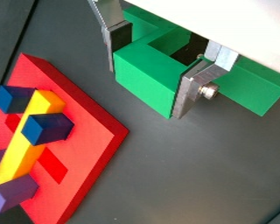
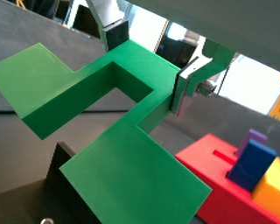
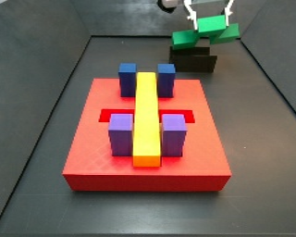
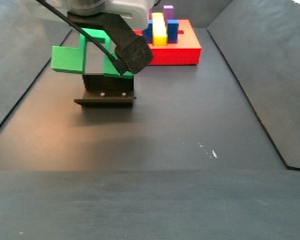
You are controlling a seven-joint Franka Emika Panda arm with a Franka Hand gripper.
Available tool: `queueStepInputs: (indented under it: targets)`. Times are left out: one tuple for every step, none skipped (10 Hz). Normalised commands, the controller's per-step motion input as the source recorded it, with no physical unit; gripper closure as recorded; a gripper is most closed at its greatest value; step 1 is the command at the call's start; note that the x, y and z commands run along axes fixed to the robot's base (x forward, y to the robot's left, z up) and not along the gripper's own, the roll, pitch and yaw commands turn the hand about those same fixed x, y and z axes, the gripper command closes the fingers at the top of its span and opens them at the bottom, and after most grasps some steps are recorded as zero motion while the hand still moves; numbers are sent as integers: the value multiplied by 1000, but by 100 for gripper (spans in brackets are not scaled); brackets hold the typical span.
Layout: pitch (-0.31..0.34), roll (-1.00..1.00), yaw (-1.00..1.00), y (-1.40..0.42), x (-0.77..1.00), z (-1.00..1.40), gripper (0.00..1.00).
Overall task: Pick up the green object. Move up. Place the green object on the fixture. Regrasp the green object. Move to above the board. Insert the green object.
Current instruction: Place the green object on the fixture.
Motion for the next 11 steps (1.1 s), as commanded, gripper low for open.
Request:
queueStepInputs:
  targets:
    - [0,0,40,-29,0,-134,100]
    - [0,29,0,-17,46,-151,100]
    - [0,257,-37,-63,234,-214,100]
    - [0,220,-17,0,257,-211,100]
    - [123,223,0,34,240,-46,100]
    - [169,329,0,66,186,-37,100]
    - [140,274,0,89,46,-43,100]
    - [57,0,0,194,0,-120,100]
    - [0,0,0,231,-129,-309,100]
    - [0,-123,0,166,-194,-389,100]
    - [-54,-269,0,106,-211,-371,100]
